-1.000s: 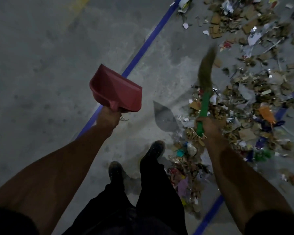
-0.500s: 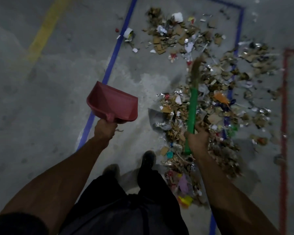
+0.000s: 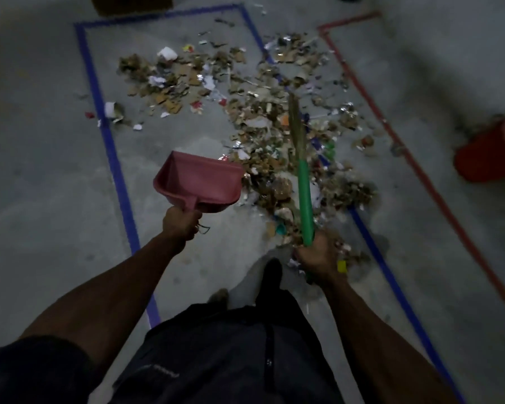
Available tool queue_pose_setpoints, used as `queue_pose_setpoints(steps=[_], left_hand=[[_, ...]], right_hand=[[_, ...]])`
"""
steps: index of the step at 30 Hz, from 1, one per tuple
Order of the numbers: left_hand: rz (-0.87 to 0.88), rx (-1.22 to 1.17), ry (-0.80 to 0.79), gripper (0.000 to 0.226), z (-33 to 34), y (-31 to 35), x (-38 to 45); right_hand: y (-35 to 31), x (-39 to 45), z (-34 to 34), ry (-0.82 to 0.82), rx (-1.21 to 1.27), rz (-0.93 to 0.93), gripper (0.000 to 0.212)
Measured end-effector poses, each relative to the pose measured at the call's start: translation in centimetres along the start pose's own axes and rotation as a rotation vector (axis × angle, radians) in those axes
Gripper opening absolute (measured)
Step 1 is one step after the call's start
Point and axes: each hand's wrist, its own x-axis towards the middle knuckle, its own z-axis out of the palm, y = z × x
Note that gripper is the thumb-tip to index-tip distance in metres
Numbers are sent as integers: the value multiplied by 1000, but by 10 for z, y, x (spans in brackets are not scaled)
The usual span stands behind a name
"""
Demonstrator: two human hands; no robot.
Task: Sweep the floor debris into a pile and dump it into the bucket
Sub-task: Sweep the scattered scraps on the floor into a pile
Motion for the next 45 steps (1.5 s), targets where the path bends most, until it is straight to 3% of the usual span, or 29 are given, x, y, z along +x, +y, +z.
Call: queue_pose_setpoints(steps=[4,10,21,29,32,34,40,45], left_hand=[[45,70,-103,12,11,-1,-25],[85,139,-247,16,52,-12,-60],[81,315,-321,20,161,-43,-133],[141,452,-354,35,210,-32,-136],[268,646,-384,26,225,-15,-122],[264,716,-380,20,235,-3,-99],[263,876,-498,47,257,45,0],[307,1027,-537,24,265,95,64]], right_hand=[[10,-82,-23,59,211,137,29],[70,-130,-44,124,358,301,36],[217,-155,-56,215,593,583,36],[259,-148,-38,262,732,838,28],[258,-135,-27,293,782,938,30],[252,-121,-18,302,815,1007,27],[194,-56,18,239,787,1138,34],[106,19,38,74,672,1117,42]])
